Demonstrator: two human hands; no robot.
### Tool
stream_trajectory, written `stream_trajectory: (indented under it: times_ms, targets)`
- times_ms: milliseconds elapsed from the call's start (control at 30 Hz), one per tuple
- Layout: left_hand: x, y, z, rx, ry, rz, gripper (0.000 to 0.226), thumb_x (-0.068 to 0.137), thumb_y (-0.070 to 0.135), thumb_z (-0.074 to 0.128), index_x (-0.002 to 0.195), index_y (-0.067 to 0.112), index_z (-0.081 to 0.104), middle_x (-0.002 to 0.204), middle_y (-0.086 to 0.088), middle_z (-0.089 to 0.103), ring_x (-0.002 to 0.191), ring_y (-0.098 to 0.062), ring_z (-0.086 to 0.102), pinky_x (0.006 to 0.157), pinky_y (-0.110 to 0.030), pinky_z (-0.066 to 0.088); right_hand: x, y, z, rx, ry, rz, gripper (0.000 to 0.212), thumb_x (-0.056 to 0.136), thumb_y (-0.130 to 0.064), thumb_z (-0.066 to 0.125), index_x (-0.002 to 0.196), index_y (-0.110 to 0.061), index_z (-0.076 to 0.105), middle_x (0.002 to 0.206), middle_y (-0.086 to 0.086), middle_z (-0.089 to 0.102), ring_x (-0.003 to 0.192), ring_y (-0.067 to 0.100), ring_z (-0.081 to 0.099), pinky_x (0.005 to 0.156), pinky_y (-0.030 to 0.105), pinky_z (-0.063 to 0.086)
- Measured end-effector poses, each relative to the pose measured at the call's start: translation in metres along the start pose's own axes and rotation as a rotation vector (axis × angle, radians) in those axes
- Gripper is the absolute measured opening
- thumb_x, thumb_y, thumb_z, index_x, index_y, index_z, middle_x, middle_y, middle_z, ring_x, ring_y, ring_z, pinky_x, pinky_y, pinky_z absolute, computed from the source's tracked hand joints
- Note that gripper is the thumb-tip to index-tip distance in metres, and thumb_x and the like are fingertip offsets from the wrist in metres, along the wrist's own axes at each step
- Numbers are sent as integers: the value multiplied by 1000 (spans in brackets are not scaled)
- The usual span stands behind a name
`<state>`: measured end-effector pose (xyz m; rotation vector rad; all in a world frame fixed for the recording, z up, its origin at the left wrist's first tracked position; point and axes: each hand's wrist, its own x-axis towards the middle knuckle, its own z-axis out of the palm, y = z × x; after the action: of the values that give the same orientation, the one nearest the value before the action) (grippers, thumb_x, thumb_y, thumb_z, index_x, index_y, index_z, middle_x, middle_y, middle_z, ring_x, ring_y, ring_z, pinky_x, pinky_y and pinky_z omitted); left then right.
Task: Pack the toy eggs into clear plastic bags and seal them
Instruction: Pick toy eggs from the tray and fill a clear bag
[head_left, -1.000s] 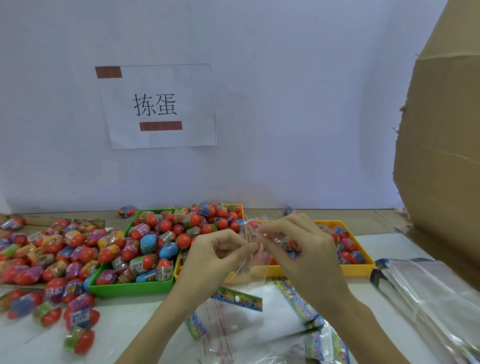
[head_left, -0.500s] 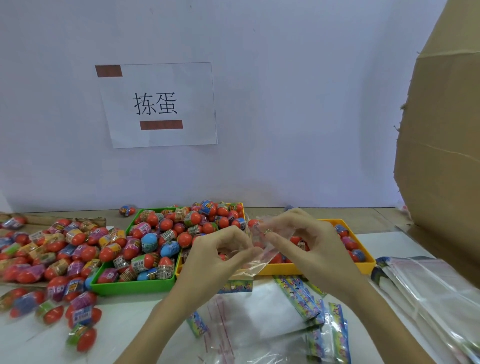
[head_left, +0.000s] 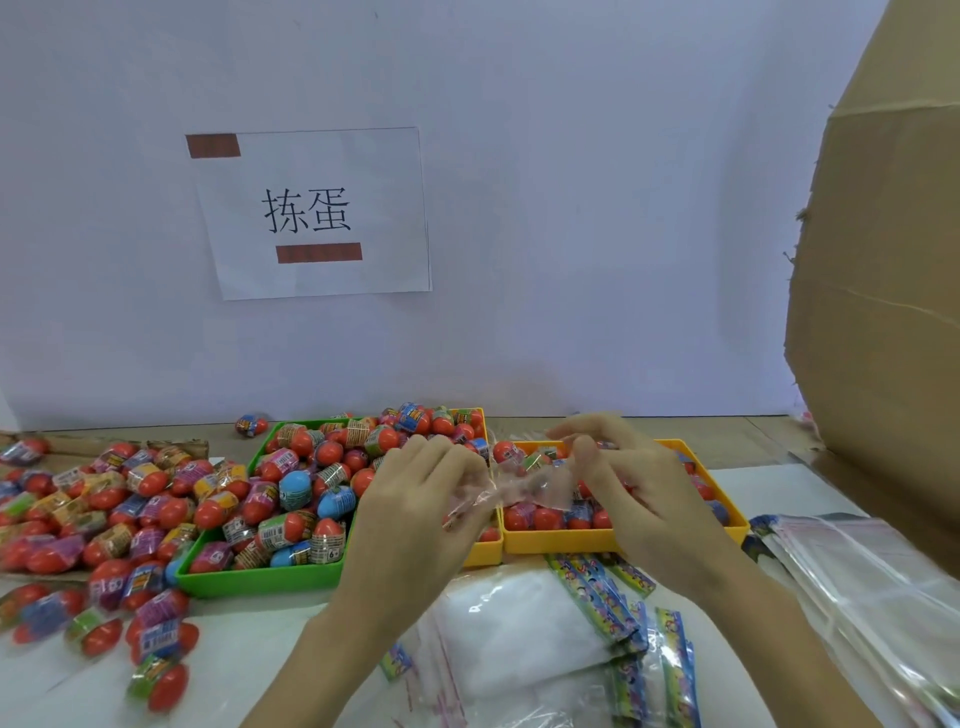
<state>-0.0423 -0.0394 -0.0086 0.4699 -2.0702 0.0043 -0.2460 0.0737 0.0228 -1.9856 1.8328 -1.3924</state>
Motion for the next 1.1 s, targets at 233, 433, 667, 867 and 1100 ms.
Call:
stream_trajectory:
  times_ms: [233,433,667,867,1100]
  targets:
    - [-6,9,2,345,190,284,31,87,3,81,106,15,60,102,-4,64,92,-27,54,84,-40,44,3,-8,13,245,43,161,58,104,-67,36,92,-35,82,109,-18,75,111,1,67,93,22,51]
    - [-8,4,2,434,188,346,28,92,4,77,111,15,61,108,-2,54,96,-26,52,89,-40,42,2,-17,15,689,-85,350,26,95,-43,71,106,-22,82,114,4,79,110,24,75,93,38,62]
    - [-5,14,2,209,-59,217,68,85,76,72,124,21,65,136,-5,62,126,-26,52,109,-44,33,0,-17,14,567,-9,246,5,98,-11,73,99,-15,77,99,-3,80,95,14,77,82,23,61]
    - [8,13,-15,-185,-268,-137,82,82,81,69,148,37,49,145,24,56,136,4,47,113,-26,38,1,-11,3,-32,-65,-120,14,102,-16,65,102,-29,71,114,-14,63,109,14,64,87,29,52]
    - [-4,10,5,-557,-352,-389,11,97,19,78,107,21,81,95,13,81,89,-8,79,84,-31,62,-1,-12,15,-271,188,-252,8,89,-20,83,92,-28,80,119,-7,52,107,16,51,89,15,38]
